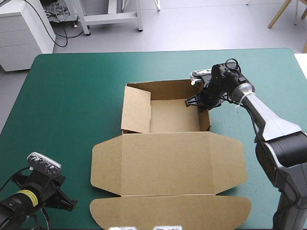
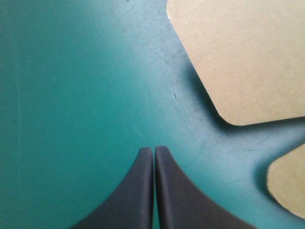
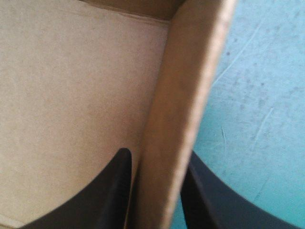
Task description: Fold the box
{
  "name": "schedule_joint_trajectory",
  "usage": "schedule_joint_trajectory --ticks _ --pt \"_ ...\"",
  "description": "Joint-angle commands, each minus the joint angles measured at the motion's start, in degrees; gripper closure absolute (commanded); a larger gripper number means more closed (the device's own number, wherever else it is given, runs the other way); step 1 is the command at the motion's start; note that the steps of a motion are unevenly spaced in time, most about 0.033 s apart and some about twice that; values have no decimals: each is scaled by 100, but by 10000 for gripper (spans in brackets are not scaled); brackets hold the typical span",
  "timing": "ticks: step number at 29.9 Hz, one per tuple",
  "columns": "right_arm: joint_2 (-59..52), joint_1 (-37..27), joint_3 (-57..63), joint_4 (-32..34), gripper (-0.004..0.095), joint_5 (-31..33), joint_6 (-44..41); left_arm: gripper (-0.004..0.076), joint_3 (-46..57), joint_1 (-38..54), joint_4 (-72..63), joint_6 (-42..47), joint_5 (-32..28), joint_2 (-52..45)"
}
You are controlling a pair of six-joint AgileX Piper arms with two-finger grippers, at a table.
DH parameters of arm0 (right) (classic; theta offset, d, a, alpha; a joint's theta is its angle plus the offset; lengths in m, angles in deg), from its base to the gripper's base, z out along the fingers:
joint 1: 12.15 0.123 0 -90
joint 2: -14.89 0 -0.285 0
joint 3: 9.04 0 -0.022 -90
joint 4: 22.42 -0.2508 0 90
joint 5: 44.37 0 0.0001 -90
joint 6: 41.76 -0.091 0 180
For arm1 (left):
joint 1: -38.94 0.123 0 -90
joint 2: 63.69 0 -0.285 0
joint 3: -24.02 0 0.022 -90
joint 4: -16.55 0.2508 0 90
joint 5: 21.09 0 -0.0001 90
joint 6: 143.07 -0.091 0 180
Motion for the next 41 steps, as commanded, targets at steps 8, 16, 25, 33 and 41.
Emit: schedule_joint_trajectory --ticks 8,16,25,33,41 --pt "-1283 -8 -558 362 -12 112 73 734 -138 3 55 58 -280 33" --pt "-1556 -8 -524 386 -10 166 51 734 -138 3 55 58 -280 33" --pt "-862 -8 -529 386 -10 102 -121 734 -138 3 -155 58 -267 33" --pt "-97 -8 -529 365 184 317 -121 734 -138 3 -230 58 -81 33" --pt "-187 -8 -529 365 913 196 -21 734 -138 3 -180 58 17 33"
